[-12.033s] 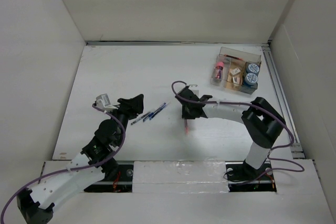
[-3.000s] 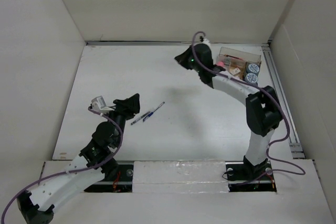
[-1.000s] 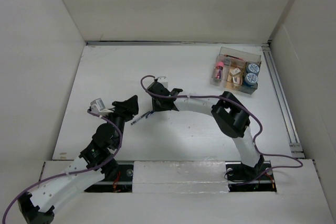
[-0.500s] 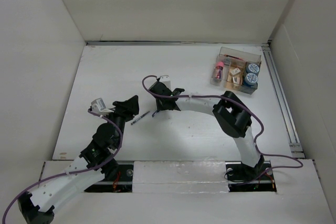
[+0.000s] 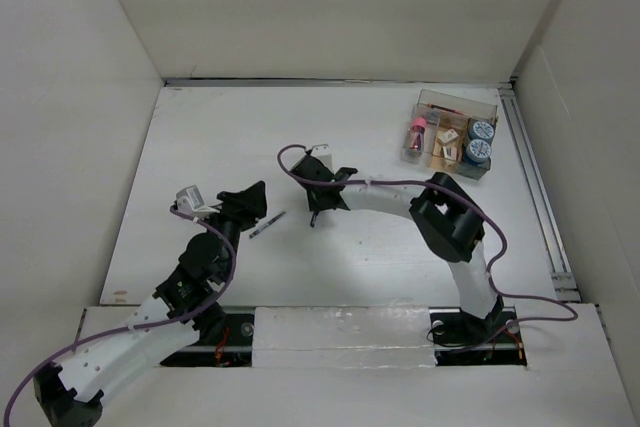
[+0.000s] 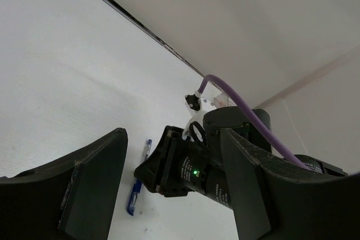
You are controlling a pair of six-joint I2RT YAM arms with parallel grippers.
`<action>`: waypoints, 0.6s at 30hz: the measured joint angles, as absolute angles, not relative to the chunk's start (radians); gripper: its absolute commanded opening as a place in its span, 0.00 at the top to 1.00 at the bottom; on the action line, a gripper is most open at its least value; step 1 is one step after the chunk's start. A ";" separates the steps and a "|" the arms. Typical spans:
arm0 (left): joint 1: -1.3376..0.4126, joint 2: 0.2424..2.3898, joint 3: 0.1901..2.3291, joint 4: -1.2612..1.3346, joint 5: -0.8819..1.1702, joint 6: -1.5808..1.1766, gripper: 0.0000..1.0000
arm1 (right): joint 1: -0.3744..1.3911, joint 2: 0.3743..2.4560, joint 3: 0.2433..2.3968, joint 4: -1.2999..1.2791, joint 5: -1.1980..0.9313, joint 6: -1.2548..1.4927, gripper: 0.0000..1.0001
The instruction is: Organize the desk
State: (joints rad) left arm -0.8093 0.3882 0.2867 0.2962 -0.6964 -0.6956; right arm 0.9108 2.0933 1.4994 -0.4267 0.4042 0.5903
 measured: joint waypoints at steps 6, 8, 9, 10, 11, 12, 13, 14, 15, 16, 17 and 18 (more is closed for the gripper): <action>-0.809 0.388 0.287 0.298 -0.695 -0.695 0.36 | 0.904 2.086 1.481 -0.417 0.422 0.595 0.91; -0.809 0.388 0.287 0.298 -0.692 -0.696 0.37 | 0.897 2.080 1.472 -0.411 0.419 0.603 1.00; -0.809 0.388 0.287 0.298 -0.690 -0.695 0.37 | 0.894 2.076 1.468 -0.410 0.420 0.607 1.00; -0.809 0.388 0.287 0.299 -0.690 -0.695 0.37 | 0.889 2.072 1.461 -0.407 0.419 0.611 1.00; -0.809 0.388 0.287 0.299 -0.690 -0.695 0.37 | 0.883 2.064 1.450 -0.400 0.417 0.620 1.00; -0.809 0.388 0.287 0.299 -0.689 -0.695 0.37 | 0.875 2.054 1.436 -0.396 0.411 0.627 1.00; -0.809 0.388 0.287 0.299 -0.689 -0.695 0.37 | 0.864 2.041 1.421 -0.393 0.403 0.633 1.00; -0.809 0.388 0.287 0.299 -0.688 -0.695 0.37 | 0.850 2.030 1.407 -0.389 0.391 0.640 1.00; -0.809 0.388 0.287 0.300 -0.686 -0.696 0.36 | 0.833 2.018 1.396 -0.387 0.381 0.651 1.00; -0.809 0.388 0.287 0.301 -0.684 -0.695 0.37 | 0.812 2.005 1.386 -0.378 0.368 0.662 1.00; -0.809 0.388 0.287 0.303 -0.682 -0.695 0.37 | 0.790 1.990 1.377 -0.361 0.353 0.672 1.00; -0.809 0.388 0.287 0.304 -0.682 -0.695 0.37 | 0.762 1.970 1.364 -0.333 0.333 0.687 1.00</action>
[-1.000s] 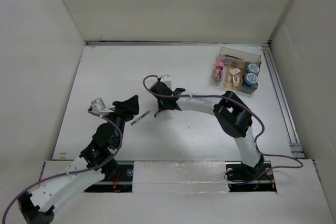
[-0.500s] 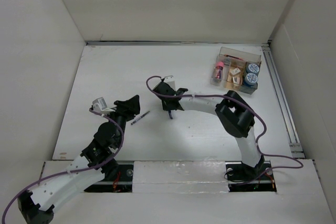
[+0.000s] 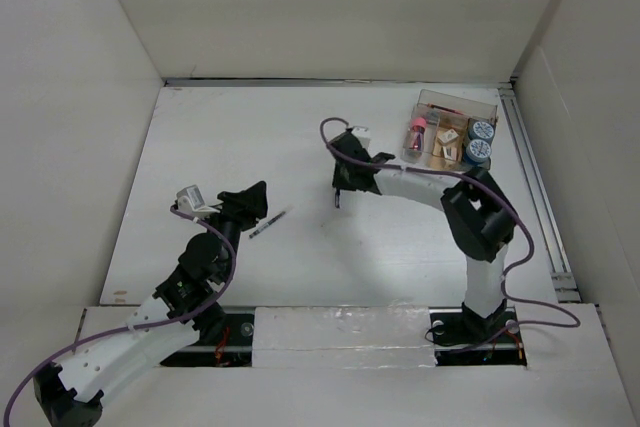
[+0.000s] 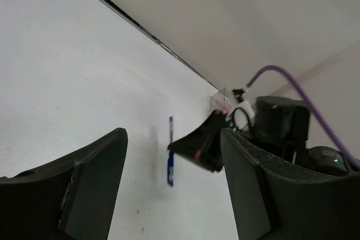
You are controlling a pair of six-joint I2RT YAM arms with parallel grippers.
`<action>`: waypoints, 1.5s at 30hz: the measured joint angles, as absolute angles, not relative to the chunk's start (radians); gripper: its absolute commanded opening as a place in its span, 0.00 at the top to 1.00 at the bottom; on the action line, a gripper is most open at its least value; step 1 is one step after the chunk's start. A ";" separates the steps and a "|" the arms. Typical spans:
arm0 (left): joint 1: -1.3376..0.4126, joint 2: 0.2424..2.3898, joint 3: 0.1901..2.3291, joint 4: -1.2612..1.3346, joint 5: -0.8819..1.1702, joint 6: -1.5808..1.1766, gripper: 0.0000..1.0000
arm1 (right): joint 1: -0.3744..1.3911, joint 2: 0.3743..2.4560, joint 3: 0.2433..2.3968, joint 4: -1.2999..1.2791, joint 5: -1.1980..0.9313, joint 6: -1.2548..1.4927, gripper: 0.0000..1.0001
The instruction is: Organize the desk
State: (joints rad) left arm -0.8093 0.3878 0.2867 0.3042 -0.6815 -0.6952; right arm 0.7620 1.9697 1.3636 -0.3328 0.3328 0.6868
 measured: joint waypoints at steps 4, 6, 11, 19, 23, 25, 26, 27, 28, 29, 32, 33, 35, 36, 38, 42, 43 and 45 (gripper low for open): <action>-0.809 0.389 0.287 0.304 -0.678 -0.695 0.37 | 0.625 1.870 1.327 -0.167 0.289 0.752 1.00; -0.809 0.389 0.287 0.304 -0.675 -0.694 0.37 | 0.553 1.839 1.327 -0.073 0.287 0.808 1.00; -0.809 0.389 0.287 0.304 -0.668 -0.693 0.37 | 0.306 1.827 1.306 0.145 0.263 1.050 1.00; -0.809 0.402 0.287 0.311 -0.643 -0.693 0.36 | 0.059 1.948 1.265 0.283 0.330 1.353 1.00; -0.809 0.413 0.287 0.312 -0.630 -0.693 0.37 | 0.053 2.006 1.287 0.270 0.350 1.436 1.00; -0.809 0.415 0.287 0.313 -0.629 -0.693 0.36 | 0.052 2.017 1.303 0.266 0.357 1.467 1.00; -0.809 0.415 0.287 0.313 -0.628 -0.693 0.36 | 0.049 2.017 1.308 0.266 0.362 1.479 1.00; -0.809 0.415 0.287 0.313 -0.629 -0.693 0.36 | 0.047 2.017 1.313 0.266 0.368 1.491 1.00; -0.809 0.415 0.287 0.313 -0.629 -0.693 0.36 | 0.042 2.017 1.320 0.267 0.375 1.502 1.00; -0.809 0.415 0.287 0.313 -0.629 -0.693 0.36 | 0.036 2.017 1.324 0.267 0.380 1.514 1.00; -0.809 0.415 0.287 0.313 -0.629 -0.693 0.36 | 0.012 2.017 1.333 0.262 0.401 1.545 0.98; -0.809 0.415 0.287 0.313 -0.629 -0.693 0.36 | 0.009 2.017 1.333 0.261 0.403 1.547 0.98; -0.809 0.415 0.287 0.313 -0.630 -0.693 0.36 | -0.001 2.019 1.342 0.245 0.415 1.559 0.96; -0.809 0.415 0.287 0.313 -0.630 -0.693 0.36 | -0.007 2.022 1.348 0.238 0.419 1.564 0.95; -0.809 0.415 0.287 0.313 -0.630 -0.693 0.36 | -0.017 2.024 1.353 0.228 0.424 1.572 0.89; -0.809 0.417 0.287 0.317 -0.630 -0.692 0.36 | -0.033 2.025 1.353 0.214 0.433 1.588 0.79; -0.809 0.418 0.287 0.317 -0.630 -0.692 0.36 | -0.037 2.026 1.353 0.214 0.433 1.591 0.75; -0.809 0.421 0.287 0.318 -0.630 -0.692 0.36 | -0.045 2.030 1.354 0.214 0.430 1.593 0.67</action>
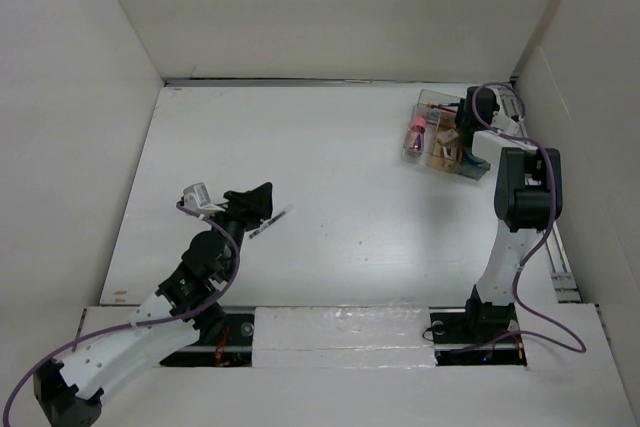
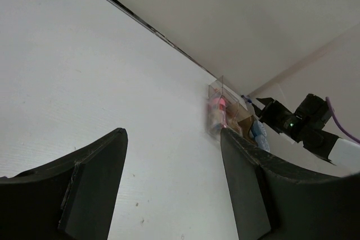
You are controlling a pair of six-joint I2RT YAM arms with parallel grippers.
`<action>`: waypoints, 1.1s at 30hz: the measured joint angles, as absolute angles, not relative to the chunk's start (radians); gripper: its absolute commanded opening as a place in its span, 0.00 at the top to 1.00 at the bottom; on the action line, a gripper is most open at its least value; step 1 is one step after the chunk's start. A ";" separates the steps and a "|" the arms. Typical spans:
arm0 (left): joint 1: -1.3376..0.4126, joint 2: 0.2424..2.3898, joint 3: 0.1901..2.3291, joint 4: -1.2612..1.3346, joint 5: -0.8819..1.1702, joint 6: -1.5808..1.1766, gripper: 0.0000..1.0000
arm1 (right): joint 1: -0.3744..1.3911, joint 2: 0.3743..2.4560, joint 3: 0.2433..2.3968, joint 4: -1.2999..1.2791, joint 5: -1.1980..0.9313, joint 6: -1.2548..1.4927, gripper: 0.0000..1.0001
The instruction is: Organize the desk
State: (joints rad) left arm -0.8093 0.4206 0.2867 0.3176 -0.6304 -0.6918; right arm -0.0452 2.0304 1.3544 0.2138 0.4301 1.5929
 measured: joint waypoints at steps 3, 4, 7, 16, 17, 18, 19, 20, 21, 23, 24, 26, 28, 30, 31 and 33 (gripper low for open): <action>-0.809 0.426 0.287 0.318 -0.632 -0.691 0.36 | -0.057 2.039 1.357 0.210 0.428 1.590 0.59; -0.809 0.427 0.287 0.318 -0.633 -0.691 0.36 | -0.059 2.041 1.361 0.208 0.426 1.586 0.59; -0.809 0.430 0.287 0.318 -0.633 -0.690 0.36 | -0.065 2.042 1.375 0.208 0.416 1.566 0.62; -0.809 0.442 0.287 0.319 -0.645 -0.689 0.36 | 0.057 1.946 1.335 0.257 0.347 1.317 1.00; -0.809 0.441 0.287 0.318 -0.648 -0.690 0.36 | 0.104 1.926 1.327 0.274 0.327 1.281 1.00; -0.809 0.439 0.287 0.316 -0.656 -0.691 0.36 | 0.157 1.910 1.326 0.288 0.299 1.248 1.00; -0.809 0.436 0.287 0.313 -0.661 -0.693 0.36 | 0.208 1.901 1.326 0.305 0.273 1.220 1.00; -0.809 0.428 0.287 0.310 -0.668 -0.695 0.36 | 0.269 1.892 1.326 0.318 0.247 1.191 1.00; -0.809 0.411 0.287 0.305 -0.677 -0.698 0.36 | 0.331 1.886 1.326 0.325 0.224 1.159 1.00; -0.809 0.369 0.286 0.289 -0.696 -0.707 0.35 | 0.453 1.884 1.332 0.316 0.183 1.095 1.00; -0.809 0.346 0.286 0.281 -0.705 -0.714 0.35 | 0.509 1.885 1.339 0.299 0.167 1.059 1.00; -0.809 0.290 0.285 0.273 -0.731 -0.725 0.34 | 0.609 1.887 1.361 0.240 0.133 0.984 0.98; -0.809 0.244 0.278 0.271 -0.757 -0.737 0.34 | 0.684 1.888 1.393 0.168 0.103 0.910 0.90; -0.809 0.213 0.271 0.259 -0.776 -0.746 0.33 | 0.731 1.889 1.425 0.088 0.079 0.858 0.74; -0.809 0.203 0.269 0.250 -0.783 -0.750 0.33 | 0.749 1.890 1.440 0.046 0.070 0.833 0.70; -0.809 0.194 0.268 0.241 -0.793 -0.755 0.32 | 0.771 1.893 1.453 -0.032 0.046 0.792 0.56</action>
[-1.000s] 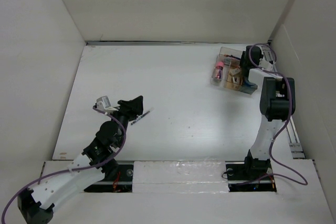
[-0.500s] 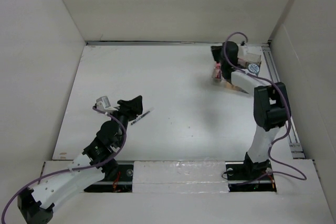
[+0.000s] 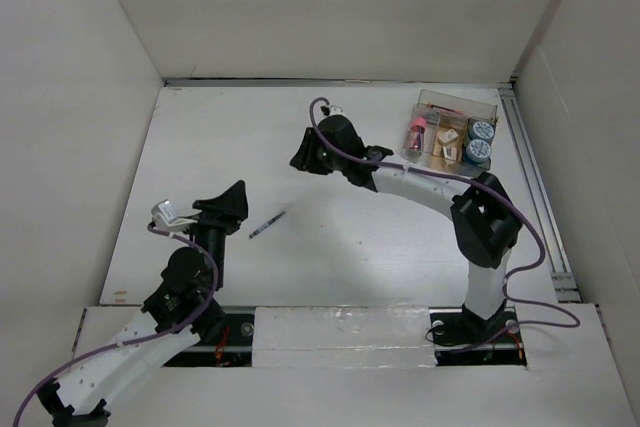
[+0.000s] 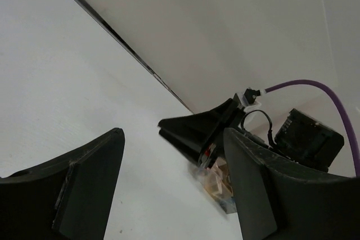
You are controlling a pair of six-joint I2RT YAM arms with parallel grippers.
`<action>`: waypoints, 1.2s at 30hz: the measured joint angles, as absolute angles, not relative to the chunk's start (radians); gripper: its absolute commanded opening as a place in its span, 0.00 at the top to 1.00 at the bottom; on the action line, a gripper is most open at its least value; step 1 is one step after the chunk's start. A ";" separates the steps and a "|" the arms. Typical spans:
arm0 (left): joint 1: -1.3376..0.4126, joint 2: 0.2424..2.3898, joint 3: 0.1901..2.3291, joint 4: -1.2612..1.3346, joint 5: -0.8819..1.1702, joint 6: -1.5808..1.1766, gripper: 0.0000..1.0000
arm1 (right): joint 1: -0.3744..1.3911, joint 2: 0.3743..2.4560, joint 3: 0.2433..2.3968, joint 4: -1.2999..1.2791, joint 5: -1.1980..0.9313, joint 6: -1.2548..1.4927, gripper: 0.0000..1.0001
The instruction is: Organize the desk
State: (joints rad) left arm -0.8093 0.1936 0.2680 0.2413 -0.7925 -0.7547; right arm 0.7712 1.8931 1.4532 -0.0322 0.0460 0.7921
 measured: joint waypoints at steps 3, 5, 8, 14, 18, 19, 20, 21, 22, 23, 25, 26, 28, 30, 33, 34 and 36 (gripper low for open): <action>-0.809 0.197 0.268 0.231 -0.804 -0.764 0.32 | 0.803 1.908 1.456 -0.152 0.015 0.748 0.53; -0.809 0.206 0.268 0.224 -0.805 -0.768 0.32 | 0.829 1.934 1.465 -0.222 0.000 0.724 0.52; -0.809 0.220 0.268 0.216 -0.806 -0.768 0.32 | 0.876 1.984 1.481 -0.293 -0.038 0.702 0.51; -0.809 0.225 0.268 0.207 -0.810 -0.769 0.32 | 0.923 2.086 1.541 -0.350 -0.144 0.697 0.50; -0.809 0.214 0.268 0.186 -0.828 -0.778 0.31 | 0.917 2.130 1.561 -0.353 -0.144 0.715 0.52; -0.809 0.208 0.268 0.172 -0.836 -0.785 0.31 | 0.916 2.140 1.566 -0.355 -0.134 0.723 0.53; -0.809 0.207 0.268 0.171 -0.836 -0.785 0.31 | 0.914 2.148 1.573 -0.355 -0.125 0.733 0.53; -0.809 0.204 0.268 0.167 -0.839 -0.787 0.31 | 0.911 2.152 1.578 -0.355 -0.109 0.740 0.53; -0.809 0.198 0.268 0.162 -0.841 -0.788 0.31 | 0.911 2.155 1.584 -0.356 -0.085 0.751 0.55; -0.809 0.191 0.268 0.159 -0.841 -0.788 0.31 | 0.910 2.159 1.591 -0.356 -0.063 0.759 0.55; -0.809 0.177 0.268 0.155 -0.842 -0.790 0.31 | 0.911 2.167 1.605 -0.359 -0.014 0.774 0.56; -0.809 0.170 0.268 0.155 -0.841 -0.791 0.31 | 0.912 2.171 1.614 -0.362 0.015 0.776 0.56; -0.809 0.157 0.268 0.155 -0.841 -0.791 0.31 | 0.916 2.184 1.638 -0.371 0.075 0.785 0.57; -0.809 0.147 0.268 0.154 -0.841 -0.791 0.31 | 0.924 2.202 1.670 -0.387 0.129 0.786 0.56; -0.809 0.138 0.268 0.150 -0.839 -0.792 0.31 | 0.939 2.237 1.730 -0.414 0.198 0.782 0.57; -0.809 0.135 0.268 0.150 -0.839 -0.792 0.31 | 0.945 2.246 1.745 -0.421 0.216 0.781 0.56; -0.809 0.132 0.268 0.148 -0.840 -0.793 0.31 | 0.960 2.254 1.760 -0.432 0.244 0.778 0.55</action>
State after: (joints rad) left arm -0.8093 0.1318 0.2680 0.1478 -0.8402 -0.7925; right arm 0.9600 2.2543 1.7603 -0.4324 0.2443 0.7776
